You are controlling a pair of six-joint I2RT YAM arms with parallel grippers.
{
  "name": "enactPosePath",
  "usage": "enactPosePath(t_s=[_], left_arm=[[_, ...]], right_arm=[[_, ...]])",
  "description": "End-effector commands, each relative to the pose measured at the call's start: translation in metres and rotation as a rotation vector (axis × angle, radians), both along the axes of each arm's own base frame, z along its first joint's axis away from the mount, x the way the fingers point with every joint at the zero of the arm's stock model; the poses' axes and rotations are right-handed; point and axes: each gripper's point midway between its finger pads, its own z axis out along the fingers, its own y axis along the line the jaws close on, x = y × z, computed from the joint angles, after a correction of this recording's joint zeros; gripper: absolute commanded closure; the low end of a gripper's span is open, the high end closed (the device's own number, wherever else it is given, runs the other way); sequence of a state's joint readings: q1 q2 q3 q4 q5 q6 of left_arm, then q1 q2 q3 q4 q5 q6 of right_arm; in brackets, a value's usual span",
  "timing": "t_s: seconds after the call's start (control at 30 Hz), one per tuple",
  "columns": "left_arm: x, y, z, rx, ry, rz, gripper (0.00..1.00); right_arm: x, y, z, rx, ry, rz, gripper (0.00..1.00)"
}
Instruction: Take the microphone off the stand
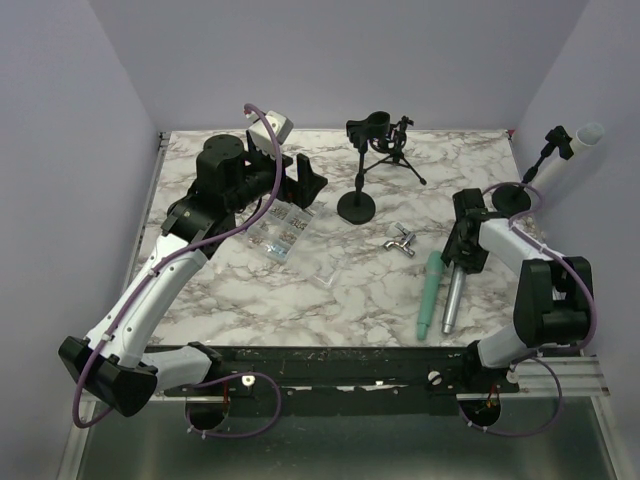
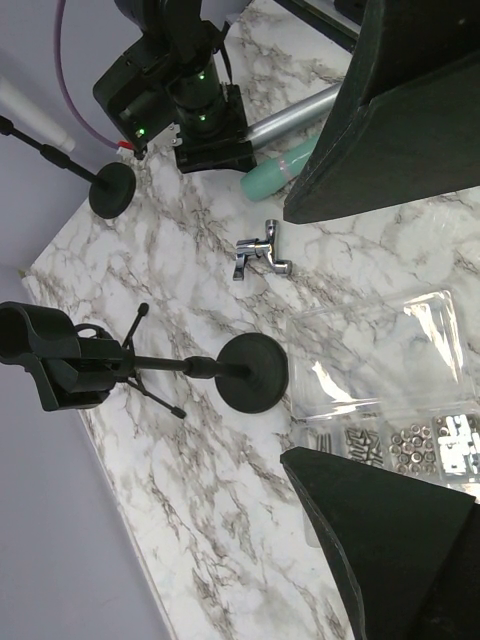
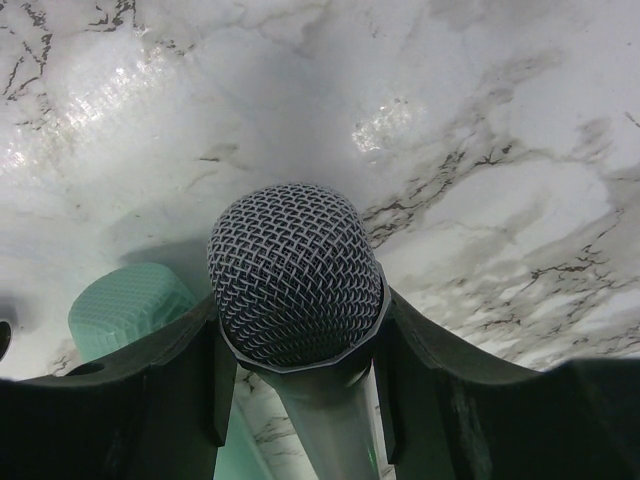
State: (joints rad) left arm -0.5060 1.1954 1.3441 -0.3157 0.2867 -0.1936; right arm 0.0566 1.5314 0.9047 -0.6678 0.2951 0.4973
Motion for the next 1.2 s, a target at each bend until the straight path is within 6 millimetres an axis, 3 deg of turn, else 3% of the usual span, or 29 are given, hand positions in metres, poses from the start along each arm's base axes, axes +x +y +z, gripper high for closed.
enactPosePath(t_s=[0.0, 0.4, 0.67, 0.97, 1.17], left_arm=[[0.001, -0.002, 0.002, -0.01, -0.002, 0.0, 0.01], [0.001, -0.002, 0.002, -0.006, -0.001, 0.0, 0.01], [0.001, -0.002, 0.001, -0.008, 0.005, -0.001, 0.02], [0.002, -0.005, -0.002, -0.01, 0.02, -0.009, 0.01], [0.005, -0.005, -0.007, -0.001, 0.024, -0.001, 0.01]], right_arm=[[0.005, 0.005, -0.009, 0.04, -0.003, -0.003, 0.62], [0.004, 0.004, -0.006, 0.045, -0.008, 0.002, 0.38], [0.003, 0.002, -0.001, 0.035, -0.025, -0.005, 0.3], [0.007, -0.005, 0.026, -0.002, -0.1, -0.007, 0.19], [0.02, -0.002, 0.053, 0.009, -0.18, 0.003, 0.1]])
